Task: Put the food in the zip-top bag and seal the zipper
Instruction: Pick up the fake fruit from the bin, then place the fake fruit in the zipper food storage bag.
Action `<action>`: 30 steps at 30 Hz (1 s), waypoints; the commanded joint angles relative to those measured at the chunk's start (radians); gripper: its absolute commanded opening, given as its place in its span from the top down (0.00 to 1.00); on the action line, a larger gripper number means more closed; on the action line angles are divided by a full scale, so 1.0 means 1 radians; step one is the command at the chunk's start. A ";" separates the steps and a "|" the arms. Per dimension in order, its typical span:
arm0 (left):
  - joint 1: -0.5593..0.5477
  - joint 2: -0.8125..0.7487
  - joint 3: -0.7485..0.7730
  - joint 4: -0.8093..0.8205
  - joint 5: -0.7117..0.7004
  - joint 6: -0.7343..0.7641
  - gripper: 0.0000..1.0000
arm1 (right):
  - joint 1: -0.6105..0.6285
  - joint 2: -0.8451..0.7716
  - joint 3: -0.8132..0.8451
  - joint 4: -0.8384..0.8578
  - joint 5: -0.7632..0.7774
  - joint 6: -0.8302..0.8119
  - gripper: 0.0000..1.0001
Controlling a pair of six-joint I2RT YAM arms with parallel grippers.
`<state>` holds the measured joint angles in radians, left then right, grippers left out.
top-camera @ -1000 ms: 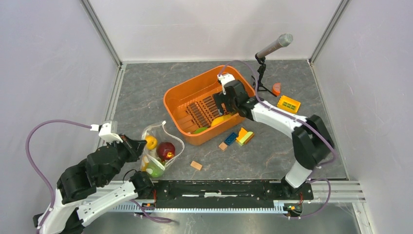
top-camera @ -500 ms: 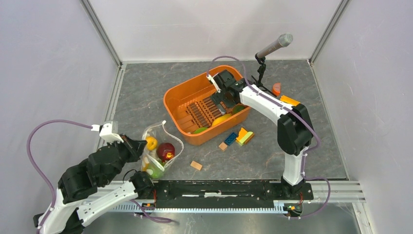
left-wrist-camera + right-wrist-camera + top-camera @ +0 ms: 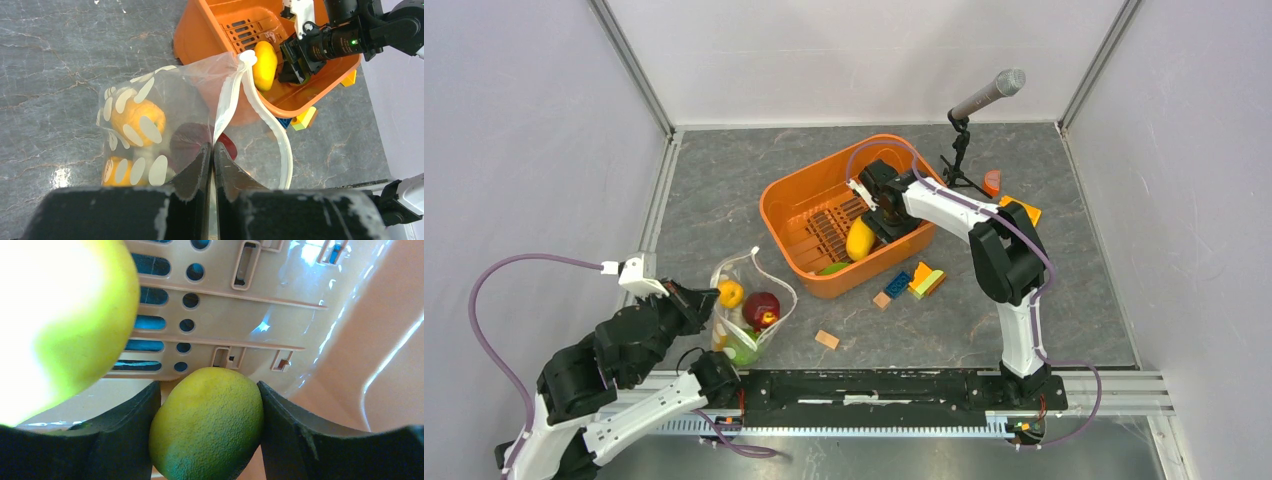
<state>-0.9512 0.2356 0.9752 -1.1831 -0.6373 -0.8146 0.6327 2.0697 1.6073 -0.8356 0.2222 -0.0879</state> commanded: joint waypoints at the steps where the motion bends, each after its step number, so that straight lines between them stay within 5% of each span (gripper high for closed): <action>1: -0.003 -0.007 0.021 0.003 -0.019 -0.018 0.88 | -0.005 -0.019 0.018 0.052 -0.018 -0.010 0.56; 5: -0.002 0.009 0.023 0.006 -0.016 -0.021 0.88 | -0.005 -0.118 0.000 0.142 -0.051 -0.019 0.65; 22: -0.002 0.119 -0.008 0.090 0.092 0.013 0.88 | -0.005 -0.575 -0.369 0.648 -0.368 0.086 0.68; 30: -0.003 0.164 -0.002 0.103 0.123 0.024 0.88 | 0.080 -0.742 -0.556 1.044 -0.646 0.326 0.67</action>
<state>-0.9512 0.3801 0.9710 -1.1370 -0.5362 -0.8139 0.6468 1.4330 1.0882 -0.0788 -0.2714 0.1104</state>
